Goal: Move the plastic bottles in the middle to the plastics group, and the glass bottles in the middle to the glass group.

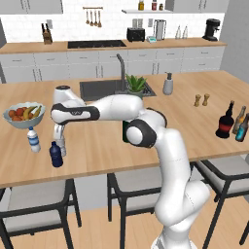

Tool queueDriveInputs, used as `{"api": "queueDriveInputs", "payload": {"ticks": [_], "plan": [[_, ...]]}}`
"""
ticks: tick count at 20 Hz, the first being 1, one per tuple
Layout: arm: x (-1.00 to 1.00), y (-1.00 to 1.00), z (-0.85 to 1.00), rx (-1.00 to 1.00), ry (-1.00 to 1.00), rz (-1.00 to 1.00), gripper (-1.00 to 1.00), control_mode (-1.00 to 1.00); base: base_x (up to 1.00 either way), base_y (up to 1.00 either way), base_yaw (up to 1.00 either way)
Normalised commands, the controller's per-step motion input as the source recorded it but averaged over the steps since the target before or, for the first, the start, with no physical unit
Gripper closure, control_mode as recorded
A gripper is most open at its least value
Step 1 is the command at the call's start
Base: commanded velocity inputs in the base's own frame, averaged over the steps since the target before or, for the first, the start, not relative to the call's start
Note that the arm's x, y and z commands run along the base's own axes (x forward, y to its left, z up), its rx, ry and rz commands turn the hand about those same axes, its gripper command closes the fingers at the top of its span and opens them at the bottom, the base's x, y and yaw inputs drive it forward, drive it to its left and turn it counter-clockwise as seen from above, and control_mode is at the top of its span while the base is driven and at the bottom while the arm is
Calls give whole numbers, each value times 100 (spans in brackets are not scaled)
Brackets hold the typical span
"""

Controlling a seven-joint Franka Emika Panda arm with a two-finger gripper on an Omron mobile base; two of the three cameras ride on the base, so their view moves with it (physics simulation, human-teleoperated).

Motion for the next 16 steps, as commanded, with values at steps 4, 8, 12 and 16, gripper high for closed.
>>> {"api": "queueDriveInputs", "payload": {"ticks": [4,8,12,16], "plan": [[0,0,0,0,0,0,-100,-100,0,0,0],[0,0,0,0,0,0,-100,-100,0,0,0],[0,0,0,0,0,0,-100,-100,0,0,0],[0,0,9,0,-1,0,-100,-100,0,0,0]]}}
